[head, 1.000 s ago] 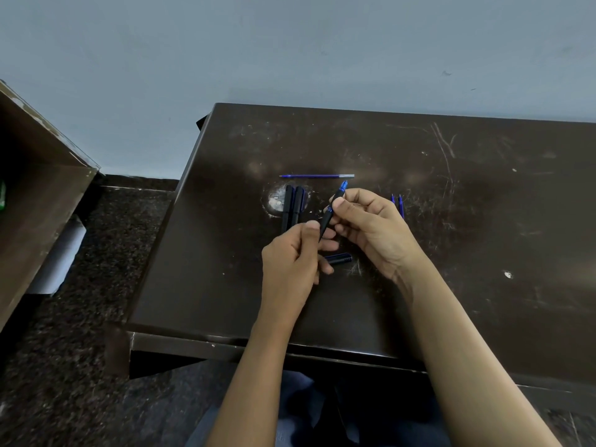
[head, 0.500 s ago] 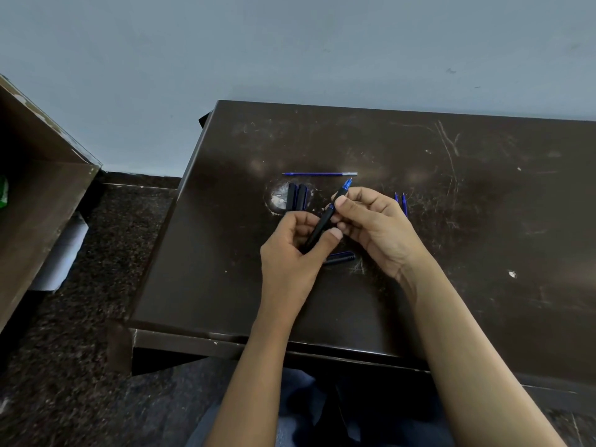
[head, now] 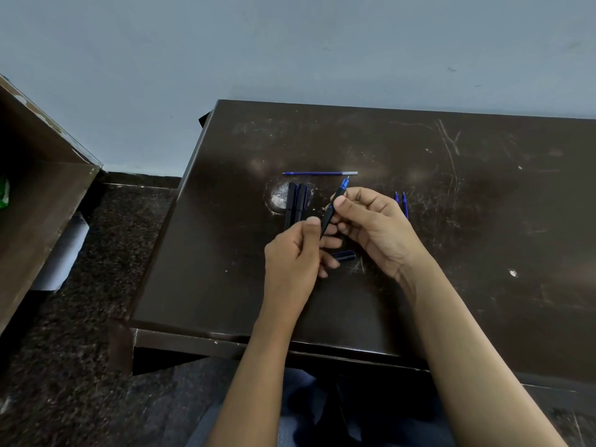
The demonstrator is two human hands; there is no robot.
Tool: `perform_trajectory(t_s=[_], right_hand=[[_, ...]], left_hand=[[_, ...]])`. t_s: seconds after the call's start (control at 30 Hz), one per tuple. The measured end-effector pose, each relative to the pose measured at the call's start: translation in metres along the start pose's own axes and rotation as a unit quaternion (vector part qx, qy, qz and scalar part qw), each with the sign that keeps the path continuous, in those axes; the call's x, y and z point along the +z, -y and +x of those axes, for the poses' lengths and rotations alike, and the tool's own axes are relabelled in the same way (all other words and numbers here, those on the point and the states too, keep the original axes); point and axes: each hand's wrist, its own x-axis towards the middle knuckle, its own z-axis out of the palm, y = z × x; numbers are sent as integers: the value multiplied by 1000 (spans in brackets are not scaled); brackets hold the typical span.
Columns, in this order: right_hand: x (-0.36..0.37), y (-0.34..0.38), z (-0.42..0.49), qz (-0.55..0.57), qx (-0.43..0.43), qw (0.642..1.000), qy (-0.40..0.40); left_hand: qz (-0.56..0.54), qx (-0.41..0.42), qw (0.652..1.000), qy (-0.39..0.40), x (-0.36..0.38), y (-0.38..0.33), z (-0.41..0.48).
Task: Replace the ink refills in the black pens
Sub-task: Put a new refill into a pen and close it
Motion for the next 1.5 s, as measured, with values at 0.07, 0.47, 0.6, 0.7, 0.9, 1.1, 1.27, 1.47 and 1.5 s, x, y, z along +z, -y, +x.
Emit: perform_trajectory(t_s=[0.07, 0.47, 0.6, 0.7, 0.9, 1.1, 1.27, 1.47, 1.5], right_hand=[[-1, 0, 0, -2, 0, 1000, -6], [-2, -1, 0, -60, 4, 998, -18], [-3, -2, 0, -69, -1, 998, 1], [-2, 1, -2, -48, -3, 999, 4], [-1, -1, -2, -33, -8, 999, -34], [-1, 0, -3, -2, -15, 1000, -1], [3, -5, -2, -21, -57, 996, -62], [0, -7, -3, -124, -88, 984, -95], [-5, -7, -3, -198, -99, 971, -86]], left_hand=[[31, 36, 999, -7, -2, 2, 1], [44, 38, 998, -13, -7, 2, 3], [58, 32, 998, -5, -7, 2, 3], [103, 45, 994, 16, -5, 3, 2], [125, 82, 989, -3, -5, 4, 3], [98, 58, 993, -11, -5, 0, 2], [120, 65, 990, -23, -5, 2, 1], [149, 79, 983, -66, -3, 0, 2], [146, 77, 983, -80, -4, -1, 3]])
